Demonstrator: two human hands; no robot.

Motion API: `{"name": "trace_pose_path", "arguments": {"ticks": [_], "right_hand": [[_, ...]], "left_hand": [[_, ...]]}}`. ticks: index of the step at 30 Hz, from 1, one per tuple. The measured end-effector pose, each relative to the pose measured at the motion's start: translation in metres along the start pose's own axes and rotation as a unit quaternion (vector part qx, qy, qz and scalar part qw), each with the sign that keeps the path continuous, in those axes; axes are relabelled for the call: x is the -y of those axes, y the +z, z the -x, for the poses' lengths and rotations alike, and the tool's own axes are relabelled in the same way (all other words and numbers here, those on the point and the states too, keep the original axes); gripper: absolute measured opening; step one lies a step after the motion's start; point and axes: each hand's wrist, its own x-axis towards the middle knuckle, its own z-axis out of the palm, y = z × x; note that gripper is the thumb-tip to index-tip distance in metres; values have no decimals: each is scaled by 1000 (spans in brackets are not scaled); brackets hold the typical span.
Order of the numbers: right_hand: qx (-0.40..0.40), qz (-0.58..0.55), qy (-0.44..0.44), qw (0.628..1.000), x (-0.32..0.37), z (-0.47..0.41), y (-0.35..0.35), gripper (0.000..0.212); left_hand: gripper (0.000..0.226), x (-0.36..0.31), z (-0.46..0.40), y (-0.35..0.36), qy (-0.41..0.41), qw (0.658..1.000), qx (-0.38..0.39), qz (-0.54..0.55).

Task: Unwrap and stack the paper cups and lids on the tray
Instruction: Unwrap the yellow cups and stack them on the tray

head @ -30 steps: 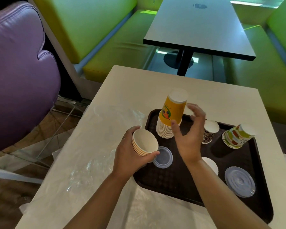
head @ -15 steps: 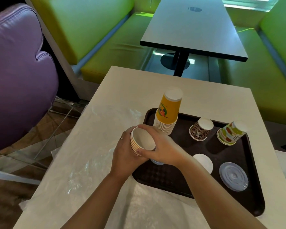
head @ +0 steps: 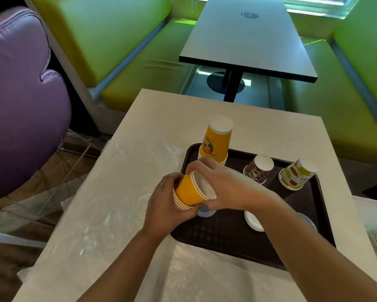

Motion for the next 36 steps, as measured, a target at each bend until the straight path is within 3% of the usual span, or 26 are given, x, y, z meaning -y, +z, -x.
{"name": "trace_pose_path", "arguments": {"ticks": [2, 7, 10, 12, 16, 21, 29, 36], "right_hand": [[6, 138, -31, 990, 6, -1, -5, 71], [-5, 298, -27, 954, 9, -1, -15, 75], [-64, 330, -53, 940, -7, -3, -30, 81], [-111, 290, -53, 949, -19, -6, -42, 83], [-218, 63, -28, 974, -30, -15, -62, 84], [-352, -140, 98, 920, -41, -37, -55, 82], [-317, -313, 219, 868, -73, -50, -6, 84], [-295, -317, 253, 865, -84, -53, 29, 84]], "left_hand": [[84, 1, 0, 1, 5, 1000, 1, -9], [76, 3, -1, 2, -3, 1000, -5, 2], [81, 3, -3, 1, -12, 1000, -21, -5], [84, 4, -4, -1, -29, 999, -32, -4], [92, 6, -4, -2, -41, 999, -28, -7], [92, 6, -5, -3, -48, 999, -21, -2], [91, 6, -5, -4, -42, 999, -24, 5], [88, 7, -5, -5, -38, 999, -31, 16]]}}
